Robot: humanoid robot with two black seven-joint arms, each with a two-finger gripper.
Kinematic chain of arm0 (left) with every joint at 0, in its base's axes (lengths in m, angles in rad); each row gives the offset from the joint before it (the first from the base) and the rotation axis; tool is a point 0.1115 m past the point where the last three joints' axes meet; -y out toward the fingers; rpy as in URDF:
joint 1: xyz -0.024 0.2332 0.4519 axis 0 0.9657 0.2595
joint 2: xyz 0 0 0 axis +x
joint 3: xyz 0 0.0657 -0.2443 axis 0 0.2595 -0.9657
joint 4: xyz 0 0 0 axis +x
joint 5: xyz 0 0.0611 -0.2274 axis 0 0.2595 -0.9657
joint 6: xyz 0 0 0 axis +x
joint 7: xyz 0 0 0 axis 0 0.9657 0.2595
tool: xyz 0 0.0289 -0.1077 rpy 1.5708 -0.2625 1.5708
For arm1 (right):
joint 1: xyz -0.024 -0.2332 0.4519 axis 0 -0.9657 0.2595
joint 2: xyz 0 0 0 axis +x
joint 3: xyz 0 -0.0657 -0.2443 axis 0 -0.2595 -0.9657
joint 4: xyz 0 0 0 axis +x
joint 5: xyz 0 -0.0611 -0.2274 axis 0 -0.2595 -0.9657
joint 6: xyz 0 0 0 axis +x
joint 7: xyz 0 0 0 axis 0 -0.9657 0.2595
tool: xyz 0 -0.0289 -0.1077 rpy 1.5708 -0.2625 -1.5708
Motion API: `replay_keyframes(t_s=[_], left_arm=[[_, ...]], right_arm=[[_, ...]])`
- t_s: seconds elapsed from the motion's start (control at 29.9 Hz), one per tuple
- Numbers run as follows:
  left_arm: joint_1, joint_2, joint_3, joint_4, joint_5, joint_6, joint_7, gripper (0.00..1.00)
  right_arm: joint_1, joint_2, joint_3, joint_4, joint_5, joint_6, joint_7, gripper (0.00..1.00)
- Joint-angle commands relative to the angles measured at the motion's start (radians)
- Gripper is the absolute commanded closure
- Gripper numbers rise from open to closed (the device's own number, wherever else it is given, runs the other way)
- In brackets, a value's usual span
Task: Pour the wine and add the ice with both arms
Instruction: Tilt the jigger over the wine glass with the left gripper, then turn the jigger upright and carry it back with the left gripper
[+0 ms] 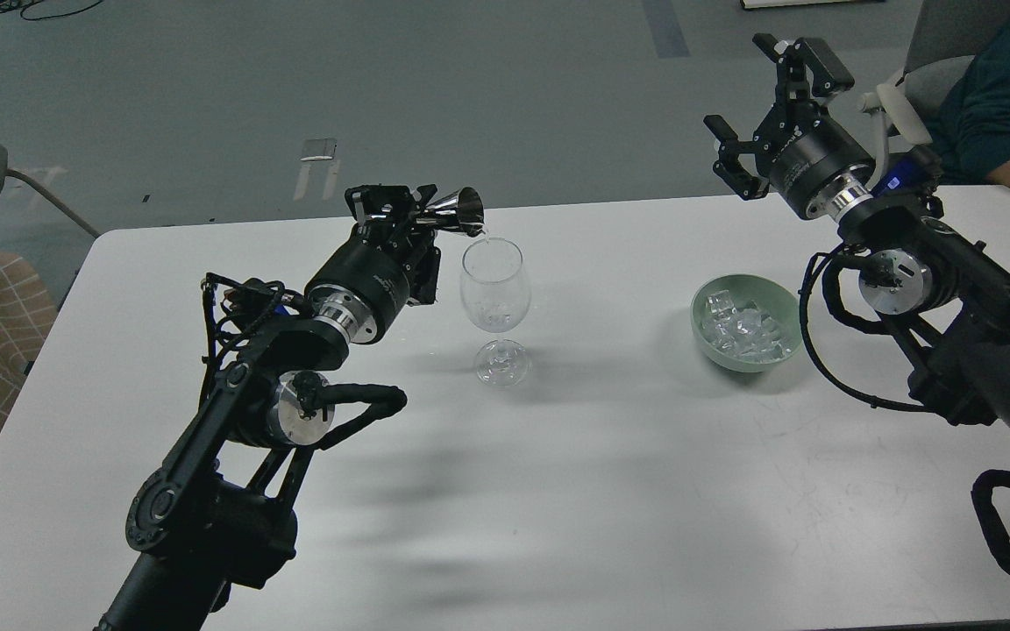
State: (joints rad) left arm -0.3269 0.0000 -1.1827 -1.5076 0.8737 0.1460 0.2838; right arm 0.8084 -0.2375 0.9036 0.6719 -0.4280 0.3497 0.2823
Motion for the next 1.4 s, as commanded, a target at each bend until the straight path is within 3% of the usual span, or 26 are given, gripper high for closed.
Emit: replay_keyframes(t_s=[0.0,0.57,0.74,1.37], left_arm=[[0.000,0.000,0.000,0.000,0.002,0.000,-0.002,1.00],[0.000,0.017,0.000,-0.003,0.094,-0.034,-0.017,1.00],[0.002,0.021,0.000,-0.003,0.136,-0.034,-0.040,1.00],[-0.021,0.052,0.035,-0.014,0.206,-0.042,-0.041,1.00]], right_arm=[[0.000,0.001,0.000,0.000,0.000,0.000,0.000,0.00],[0.000,0.001,0.000,0.000,0.000,0.000,0.000,0.00],[0.000,0.001,-0.002,0.000,0.000,0.000,0.000,0.00],[-0.002,0.001,0.000,0.000,0.000,0.000,0.000,0.00]])
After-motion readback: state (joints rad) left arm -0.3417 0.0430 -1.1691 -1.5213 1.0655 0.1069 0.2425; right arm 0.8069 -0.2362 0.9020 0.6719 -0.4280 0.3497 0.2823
